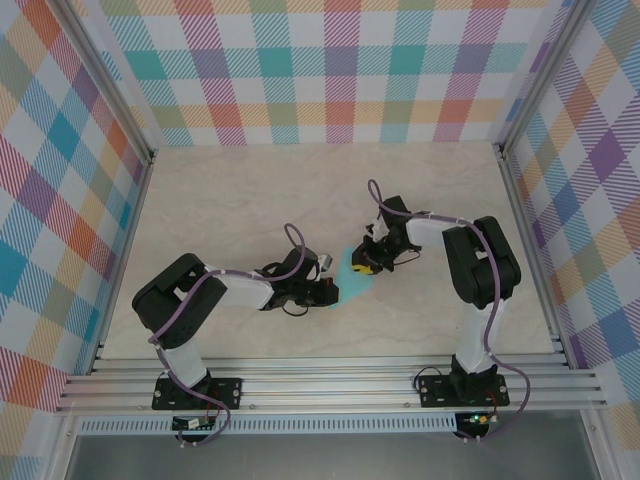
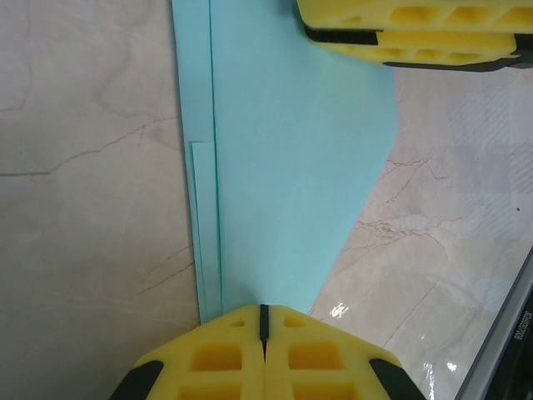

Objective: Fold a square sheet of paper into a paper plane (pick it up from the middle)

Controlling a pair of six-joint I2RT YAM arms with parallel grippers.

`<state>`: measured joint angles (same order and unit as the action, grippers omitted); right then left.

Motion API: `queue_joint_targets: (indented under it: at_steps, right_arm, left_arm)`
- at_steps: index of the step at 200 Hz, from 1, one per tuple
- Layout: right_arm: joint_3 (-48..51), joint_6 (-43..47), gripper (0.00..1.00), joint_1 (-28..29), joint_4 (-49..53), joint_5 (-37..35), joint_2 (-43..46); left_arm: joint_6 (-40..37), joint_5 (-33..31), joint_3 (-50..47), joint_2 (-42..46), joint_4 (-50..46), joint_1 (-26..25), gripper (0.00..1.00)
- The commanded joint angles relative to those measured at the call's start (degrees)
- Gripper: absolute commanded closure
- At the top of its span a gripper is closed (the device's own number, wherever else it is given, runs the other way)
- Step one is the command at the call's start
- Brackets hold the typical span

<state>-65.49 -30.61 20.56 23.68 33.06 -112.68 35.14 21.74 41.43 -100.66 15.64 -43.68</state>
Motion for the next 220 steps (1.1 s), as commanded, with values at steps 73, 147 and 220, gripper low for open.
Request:
queue_joint_targets:
  at_steps: [73, 147, 220]
  right_arm:
    - [-5.23, 3.63, 0.79, -6.05, -0.84, -8.46, -3.50]
    - [-7.79, 5.95, 0.78, -8.93, 2.57, -8.06, -2.13]
    - [3.81, 3.98, 0.67, -8.87, -0.17, -1.12, 9.41]
  left_arm:
    - [-1.04, -3.19, -3.26, -2.72, -10.59, 0.49, 1.00]
    - [-0.99, -2.91, -3.03, -2.67, -10.50, 0.46, 1.00]
    - [0.86, -0.41, -2.14, -1.38, -8.39, 0.48, 1.00]
